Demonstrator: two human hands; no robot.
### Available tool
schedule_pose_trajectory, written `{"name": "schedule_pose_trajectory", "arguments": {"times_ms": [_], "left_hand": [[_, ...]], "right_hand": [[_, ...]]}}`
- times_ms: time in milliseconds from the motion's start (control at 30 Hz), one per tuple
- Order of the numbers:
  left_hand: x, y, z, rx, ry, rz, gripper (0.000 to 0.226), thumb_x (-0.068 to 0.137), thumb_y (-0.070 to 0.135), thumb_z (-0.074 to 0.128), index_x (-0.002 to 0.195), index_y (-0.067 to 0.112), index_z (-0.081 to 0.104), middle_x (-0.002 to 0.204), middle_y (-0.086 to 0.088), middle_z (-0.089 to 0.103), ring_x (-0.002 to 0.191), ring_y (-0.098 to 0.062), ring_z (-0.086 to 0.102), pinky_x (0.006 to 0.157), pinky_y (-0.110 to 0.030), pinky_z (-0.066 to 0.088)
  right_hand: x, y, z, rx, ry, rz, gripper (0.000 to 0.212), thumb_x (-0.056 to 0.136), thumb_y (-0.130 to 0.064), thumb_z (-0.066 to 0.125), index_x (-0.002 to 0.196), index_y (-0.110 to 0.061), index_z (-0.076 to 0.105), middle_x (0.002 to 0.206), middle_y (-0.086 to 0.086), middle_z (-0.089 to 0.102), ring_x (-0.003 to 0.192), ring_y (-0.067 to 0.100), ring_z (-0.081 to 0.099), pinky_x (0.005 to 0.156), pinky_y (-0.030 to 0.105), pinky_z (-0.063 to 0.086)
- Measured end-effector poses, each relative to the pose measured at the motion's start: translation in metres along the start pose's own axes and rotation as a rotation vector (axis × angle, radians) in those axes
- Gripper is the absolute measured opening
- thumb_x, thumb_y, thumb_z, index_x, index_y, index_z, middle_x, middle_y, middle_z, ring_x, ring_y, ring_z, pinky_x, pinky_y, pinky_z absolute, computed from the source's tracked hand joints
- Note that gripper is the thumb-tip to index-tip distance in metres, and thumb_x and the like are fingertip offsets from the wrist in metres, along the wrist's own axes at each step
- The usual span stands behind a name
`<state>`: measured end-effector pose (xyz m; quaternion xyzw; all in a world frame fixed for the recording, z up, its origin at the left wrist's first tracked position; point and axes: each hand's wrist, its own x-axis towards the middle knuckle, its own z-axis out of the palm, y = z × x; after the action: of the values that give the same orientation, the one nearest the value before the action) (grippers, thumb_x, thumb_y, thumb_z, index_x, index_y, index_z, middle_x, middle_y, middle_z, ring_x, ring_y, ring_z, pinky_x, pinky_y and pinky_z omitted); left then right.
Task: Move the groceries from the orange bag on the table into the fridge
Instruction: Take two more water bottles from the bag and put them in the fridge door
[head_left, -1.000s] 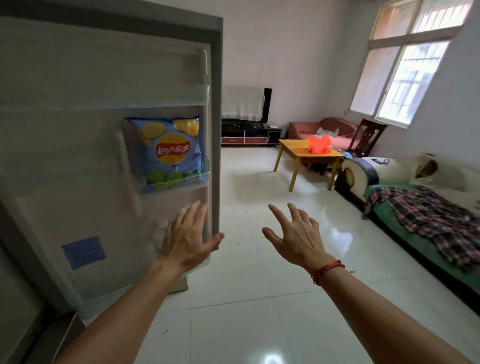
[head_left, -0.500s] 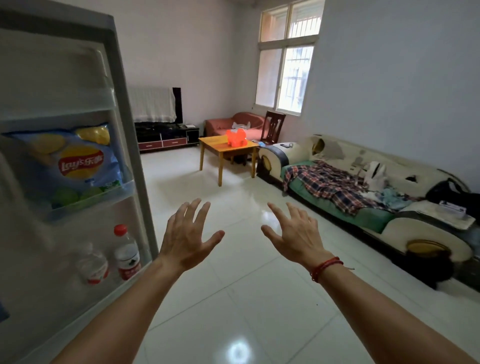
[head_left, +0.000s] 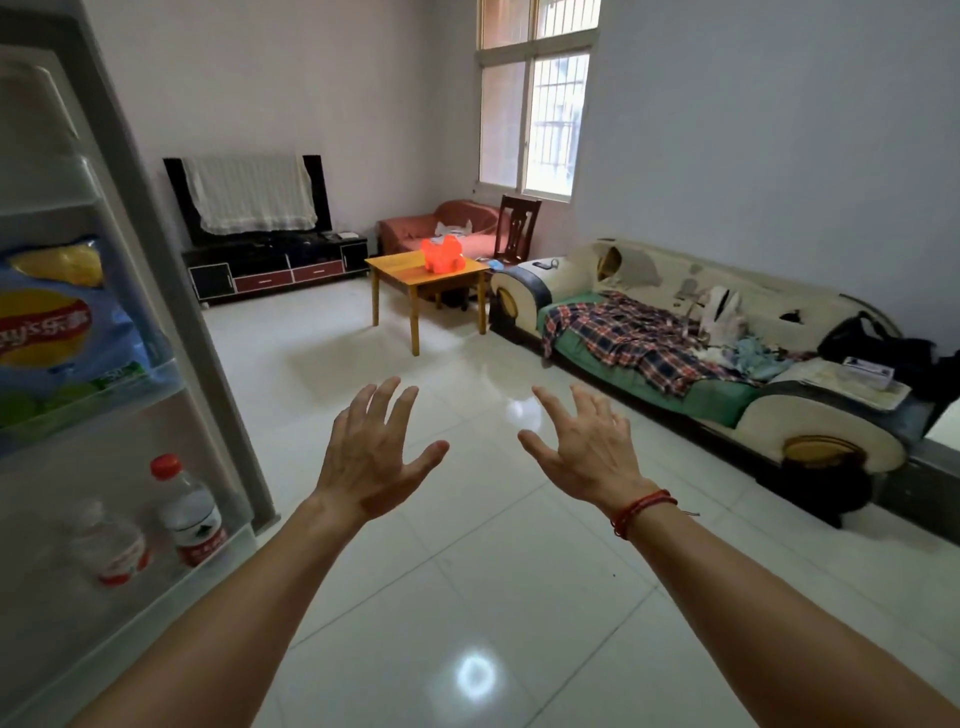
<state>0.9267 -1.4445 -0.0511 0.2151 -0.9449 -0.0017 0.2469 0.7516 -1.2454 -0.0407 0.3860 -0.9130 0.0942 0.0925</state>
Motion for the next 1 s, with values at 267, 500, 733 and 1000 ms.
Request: {"name": "schedule_pose_trajectory", "arguments": {"times_ms": [267, 500, 733, 1000], "left_hand": [[0.019, 0.029, 0.018, 0.011, -0.018, -0.029, 0.084, 0.085, 0.071, 0.036, 0.143, 0.010, 0.042, 0.149, -0.014, 0.041, 0.136, -0.035, 0.039, 0.101, -0.052, 0.041], [0.044, 0.042, 0.036, 0.048, -0.052, -0.059, 0.088, 0.083, 0.074, 0.026, 0.149, 0.016, 0.036, 0.156, -0.012, 0.034, 0.143, -0.037, 0.029, 0.108, -0.052, 0.034], [0.098, 0.038, 0.067, 0.042, -0.070, -0.064, 0.090, 0.083, 0.076, 0.021, 0.152, 0.019, 0.032, 0.159, -0.012, 0.030, 0.145, -0.037, 0.025, 0.110, -0.053, 0.031], [0.198, -0.014, 0.133, 0.011, -0.075, -0.063, 0.091, 0.083, 0.076, 0.024, 0.150, 0.015, 0.036, 0.157, -0.012, 0.032, 0.145, -0.037, 0.027, 0.108, -0.055, 0.033]], "right_hand": [[0.017, 0.036, 0.001, 0.037, 0.012, -0.021, 0.068, 0.099, -0.064, 0.037, 0.159, -0.036, 0.020, 0.162, 0.017, 0.027, 0.145, 0.036, 0.031, 0.114, 0.053, 0.030], [0.044, 0.061, 0.007, 0.034, 0.022, -0.037, 0.068, 0.098, -0.065, 0.035, 0.159, -0.037, 0.020, 0.162, 0.016, 0.026, 0.144, 0.035, 0.031, 0.114, 0.054, 0.030], [0.097, 0.073, 0.027, 0.027, 0.003, -0.039, 0.069, 0.098, -0.067, 0.034, 0.159, -0.040, 0.016, 0.166, 0.016, 0.018, 0.150, 0.036, 0.022, 0.119, 0.056, 0.024], [0.214, 0.070, 0.068, 0.012, -0.015, -0.034, 0.070, 0.097, -0.067, 0.034, 0.159, -0.040, 0.016, 0.167, 0.014, 0.014, 0.151, 0.035, 0.020, 0.119, 0.059, 0.021]]}}
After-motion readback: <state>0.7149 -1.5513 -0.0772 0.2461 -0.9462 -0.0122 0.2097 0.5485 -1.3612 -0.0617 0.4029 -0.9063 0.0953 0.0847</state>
